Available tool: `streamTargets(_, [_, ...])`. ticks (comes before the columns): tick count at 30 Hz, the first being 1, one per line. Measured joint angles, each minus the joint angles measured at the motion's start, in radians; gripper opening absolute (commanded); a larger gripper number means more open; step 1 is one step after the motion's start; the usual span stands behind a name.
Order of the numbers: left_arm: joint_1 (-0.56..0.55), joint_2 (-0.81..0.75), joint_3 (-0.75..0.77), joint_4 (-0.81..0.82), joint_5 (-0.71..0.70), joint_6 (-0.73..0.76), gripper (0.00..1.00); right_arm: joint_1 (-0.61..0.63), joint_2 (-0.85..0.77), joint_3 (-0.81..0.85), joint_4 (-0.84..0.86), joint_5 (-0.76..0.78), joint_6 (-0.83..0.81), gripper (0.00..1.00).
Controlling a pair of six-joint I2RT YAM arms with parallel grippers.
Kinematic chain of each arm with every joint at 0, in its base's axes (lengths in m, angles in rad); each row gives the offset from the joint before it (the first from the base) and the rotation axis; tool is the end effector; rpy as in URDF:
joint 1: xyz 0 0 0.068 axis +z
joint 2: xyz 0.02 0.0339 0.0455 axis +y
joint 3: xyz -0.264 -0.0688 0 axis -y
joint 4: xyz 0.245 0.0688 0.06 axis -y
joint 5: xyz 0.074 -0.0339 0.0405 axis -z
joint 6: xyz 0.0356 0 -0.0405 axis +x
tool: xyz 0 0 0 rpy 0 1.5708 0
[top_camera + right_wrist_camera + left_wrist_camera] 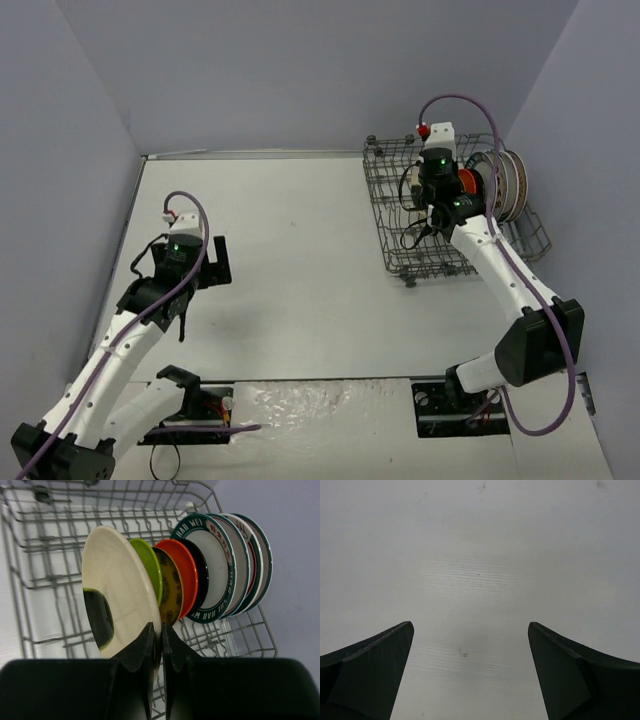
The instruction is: Load the plates into the dish rack
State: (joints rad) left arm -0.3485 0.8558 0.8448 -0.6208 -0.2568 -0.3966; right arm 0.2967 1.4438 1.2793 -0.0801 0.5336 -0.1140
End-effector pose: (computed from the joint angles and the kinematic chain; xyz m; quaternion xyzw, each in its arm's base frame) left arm 0.1723 -0.0530 0.3061 -0.0792 0.8828 -0.0570 0.4595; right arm 0.3301 0.0820 0.3691 0.0039 0.7773 -0.1527 0.6103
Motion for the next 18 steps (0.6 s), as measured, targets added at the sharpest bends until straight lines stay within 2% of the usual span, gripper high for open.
streamTargets(9, [0.065, 0.005, -0.039, 0.021, -0.025, 0.042, 0.97, -0.056, 0.206, 0.032, 0.087, 0.054, -0.081, 0.00])
streamTargets(18, [0.082, 0.023, -0.039, 0.036, -0.005, 0.052, 0.97, -0.061, 0.271, 0.055, 0.139, 0.025, -0.087, 0.00])
